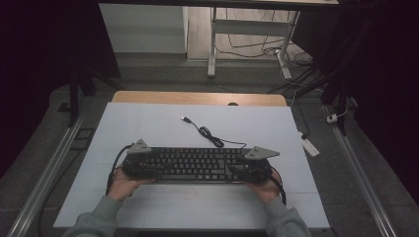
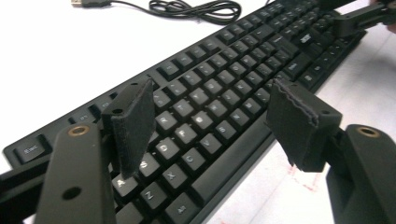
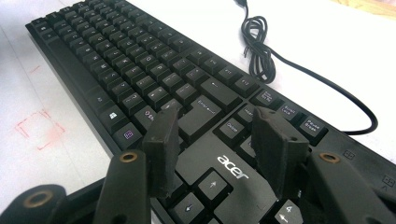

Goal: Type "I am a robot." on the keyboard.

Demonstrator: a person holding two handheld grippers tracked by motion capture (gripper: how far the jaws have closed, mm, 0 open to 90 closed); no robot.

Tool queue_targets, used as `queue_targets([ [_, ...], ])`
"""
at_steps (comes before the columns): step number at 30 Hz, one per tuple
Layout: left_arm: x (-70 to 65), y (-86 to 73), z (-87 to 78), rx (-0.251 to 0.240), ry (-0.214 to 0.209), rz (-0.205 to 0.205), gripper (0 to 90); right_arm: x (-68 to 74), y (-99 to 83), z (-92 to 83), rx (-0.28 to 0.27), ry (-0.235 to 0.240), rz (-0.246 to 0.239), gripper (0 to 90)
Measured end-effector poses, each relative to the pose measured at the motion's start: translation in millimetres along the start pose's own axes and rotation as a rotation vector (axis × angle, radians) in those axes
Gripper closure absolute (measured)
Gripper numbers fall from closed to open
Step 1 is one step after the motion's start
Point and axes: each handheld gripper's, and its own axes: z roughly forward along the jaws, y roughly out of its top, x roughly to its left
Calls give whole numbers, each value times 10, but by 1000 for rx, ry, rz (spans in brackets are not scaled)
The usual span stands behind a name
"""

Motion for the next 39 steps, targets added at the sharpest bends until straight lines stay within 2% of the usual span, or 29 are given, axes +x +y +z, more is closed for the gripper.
queue_targets([
  [16,193,-44,-75,11,77,-33,291,-3,-10,26,17,4,-3,516],
  [22,264,-66,-107,13,112,-39,323,-1,-11,29,16,5,-1,516],
  [28,344,-100,-140,17,142,-53,405,7,-10,33,22,0,-4,516],
  [32,392,-131,-144,23,145,-51,496,5,-12,40,24,4,-3,516],
  [35,407,-153,-126,36,140,-42,589,4,-13,42,26,3,-4,515],
  [39,407,-172,-90,62,128,-29,758,8,-14,43,23,1,-6,515],
])
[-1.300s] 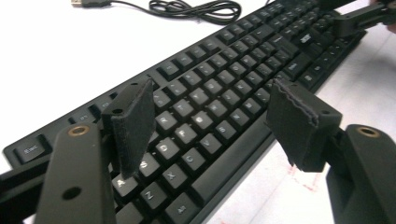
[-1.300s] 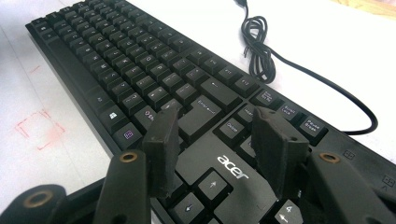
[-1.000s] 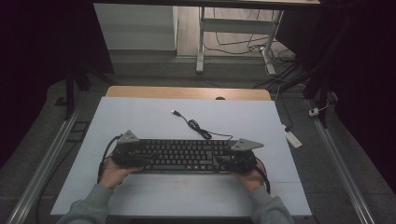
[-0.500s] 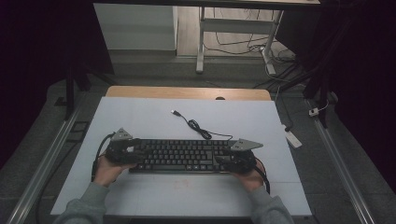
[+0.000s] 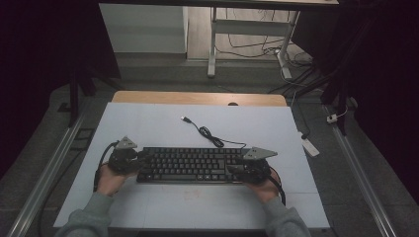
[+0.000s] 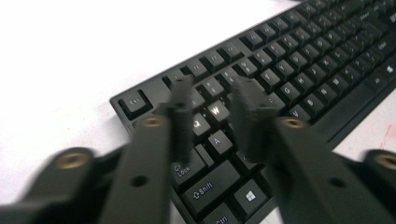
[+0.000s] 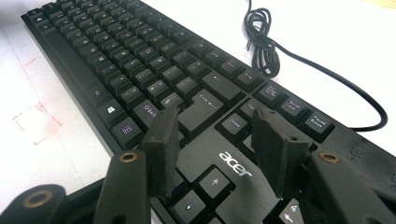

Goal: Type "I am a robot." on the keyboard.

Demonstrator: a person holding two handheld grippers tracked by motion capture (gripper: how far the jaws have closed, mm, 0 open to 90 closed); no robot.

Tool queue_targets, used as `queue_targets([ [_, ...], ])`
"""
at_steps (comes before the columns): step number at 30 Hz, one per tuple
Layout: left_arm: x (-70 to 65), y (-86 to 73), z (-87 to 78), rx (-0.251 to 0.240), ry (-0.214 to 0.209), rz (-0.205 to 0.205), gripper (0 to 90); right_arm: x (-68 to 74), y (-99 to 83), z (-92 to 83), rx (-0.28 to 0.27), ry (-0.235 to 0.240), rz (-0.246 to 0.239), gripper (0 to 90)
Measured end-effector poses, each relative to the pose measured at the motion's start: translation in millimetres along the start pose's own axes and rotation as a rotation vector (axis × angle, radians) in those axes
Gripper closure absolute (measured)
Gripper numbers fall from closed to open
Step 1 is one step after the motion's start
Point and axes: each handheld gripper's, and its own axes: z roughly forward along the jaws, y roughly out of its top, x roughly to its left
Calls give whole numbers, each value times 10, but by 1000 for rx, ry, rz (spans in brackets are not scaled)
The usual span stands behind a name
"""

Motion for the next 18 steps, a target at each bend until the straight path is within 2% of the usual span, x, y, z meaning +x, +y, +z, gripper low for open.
queue_targets([
  [4,-5,-16,47,33,-17,16,881,0,0,0,1,-1,-1,515],
  [11,-39,-38,139,81,-18,40,889,-2,-1,1,5,-1,0,515],
  [18,-60,-48,200,104,-14,47,888,-3,-5,8,5,1,-2,515],
])
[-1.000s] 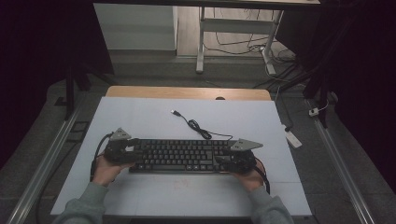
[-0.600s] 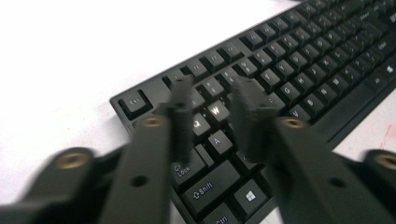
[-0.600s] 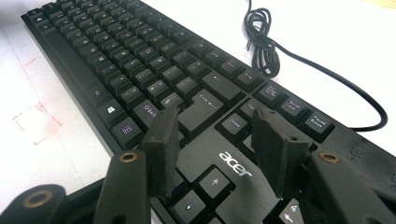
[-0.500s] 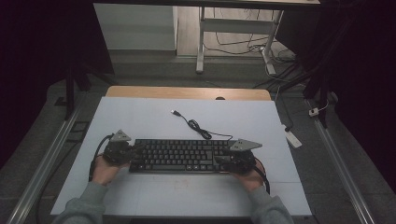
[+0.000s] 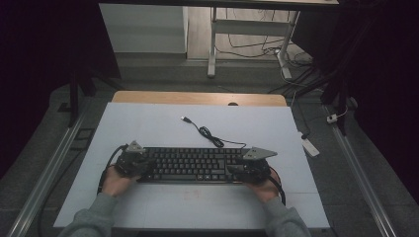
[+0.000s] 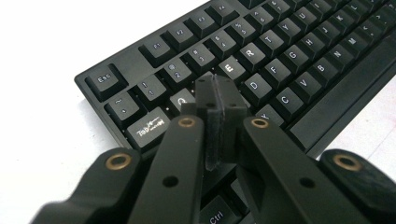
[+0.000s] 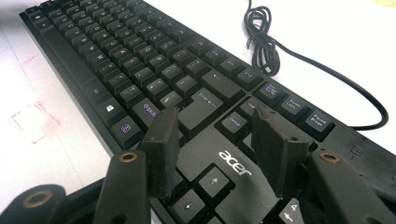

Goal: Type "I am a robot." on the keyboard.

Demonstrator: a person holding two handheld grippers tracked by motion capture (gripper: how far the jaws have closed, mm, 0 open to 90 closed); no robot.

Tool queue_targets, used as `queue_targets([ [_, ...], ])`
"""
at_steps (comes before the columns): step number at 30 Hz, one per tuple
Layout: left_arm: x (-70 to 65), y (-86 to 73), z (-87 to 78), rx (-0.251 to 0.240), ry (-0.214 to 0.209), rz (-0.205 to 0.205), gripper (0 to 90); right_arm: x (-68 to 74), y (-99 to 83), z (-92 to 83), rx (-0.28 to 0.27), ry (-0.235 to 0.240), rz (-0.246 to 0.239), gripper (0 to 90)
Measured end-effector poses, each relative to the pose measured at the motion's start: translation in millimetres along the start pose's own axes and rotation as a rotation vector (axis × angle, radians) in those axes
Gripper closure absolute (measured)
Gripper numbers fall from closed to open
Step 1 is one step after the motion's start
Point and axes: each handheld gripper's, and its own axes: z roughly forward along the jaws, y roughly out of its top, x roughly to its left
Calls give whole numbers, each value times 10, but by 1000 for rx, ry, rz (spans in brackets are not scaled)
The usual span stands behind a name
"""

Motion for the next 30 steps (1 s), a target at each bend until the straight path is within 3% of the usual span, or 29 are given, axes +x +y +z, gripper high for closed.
queue_targets([
  [22,-20,-26,60,10,11,8,889,3,0,1,2,-3,-2,514],
  [27,-31,17,-83,-88,-1,-11,882,2,1,1,1,-2,-2,514],
  [30,-30,44,-190,-154,-16,-36,764,-1,1,-1,3,-4,0,514],
])
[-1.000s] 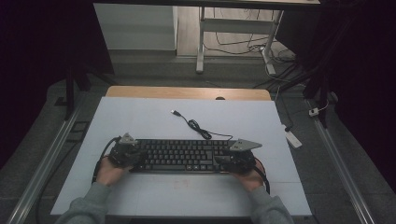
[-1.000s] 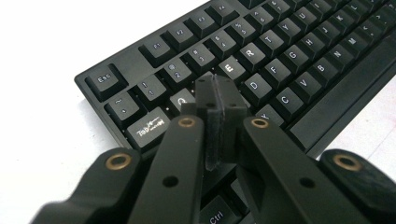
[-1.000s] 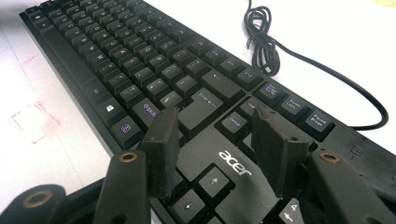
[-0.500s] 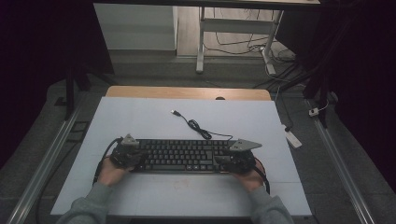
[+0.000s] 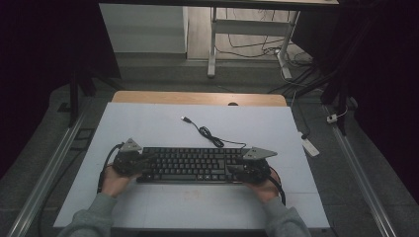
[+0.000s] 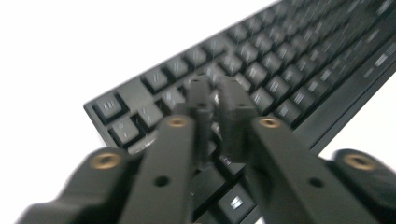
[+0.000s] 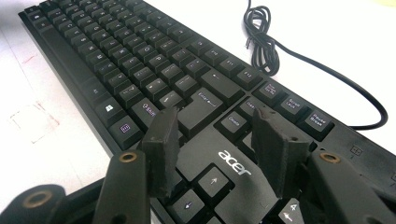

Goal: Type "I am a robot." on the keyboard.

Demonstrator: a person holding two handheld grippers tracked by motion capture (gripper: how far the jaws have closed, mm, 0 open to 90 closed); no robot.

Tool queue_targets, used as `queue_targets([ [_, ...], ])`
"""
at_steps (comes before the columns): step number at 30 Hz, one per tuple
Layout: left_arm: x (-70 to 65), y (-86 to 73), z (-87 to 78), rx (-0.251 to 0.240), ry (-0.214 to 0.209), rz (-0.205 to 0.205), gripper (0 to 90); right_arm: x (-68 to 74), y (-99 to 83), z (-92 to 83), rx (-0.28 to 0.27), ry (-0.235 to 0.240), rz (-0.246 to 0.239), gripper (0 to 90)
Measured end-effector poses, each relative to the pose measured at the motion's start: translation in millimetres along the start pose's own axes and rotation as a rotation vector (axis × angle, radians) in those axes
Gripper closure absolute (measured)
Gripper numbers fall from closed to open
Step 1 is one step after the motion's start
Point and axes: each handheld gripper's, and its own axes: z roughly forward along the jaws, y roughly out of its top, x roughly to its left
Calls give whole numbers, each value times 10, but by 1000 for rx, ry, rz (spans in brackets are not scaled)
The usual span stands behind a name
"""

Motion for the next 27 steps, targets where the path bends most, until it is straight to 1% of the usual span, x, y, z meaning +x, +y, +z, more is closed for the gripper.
queue_targets([
  [3,-19,34,-68,-31,-8,-11,608,1,-2,7,-3,1,-1,514],
  [6,-46,65,-122,-43,-20,-20,458,1,0,2,-2,-1,-4,514],
  [9,-60,89,-156,-50,-25,-16,385,-6,1,-8,-3,-3,2,513],
  [11,-59,96,-161,-51,-35,-22,357,-11,1,-10,-5,-3,2,514],
  [15,-64,98,-167,-48,-40,-23,332,-12,1,-12,-5,-3,1,514],
  [19,-56,97,-173,-48,-38,-21,323,-4,5,-14,-2,-5,-1,513],
  [25,-52,94,-156,-37,-39,-22,315,-9,2,-5,-6,-1,2,514],
  [27,-57,96,-152,-34,-42,-17,313,-5,5,-9,-5,-3,0,514],
])
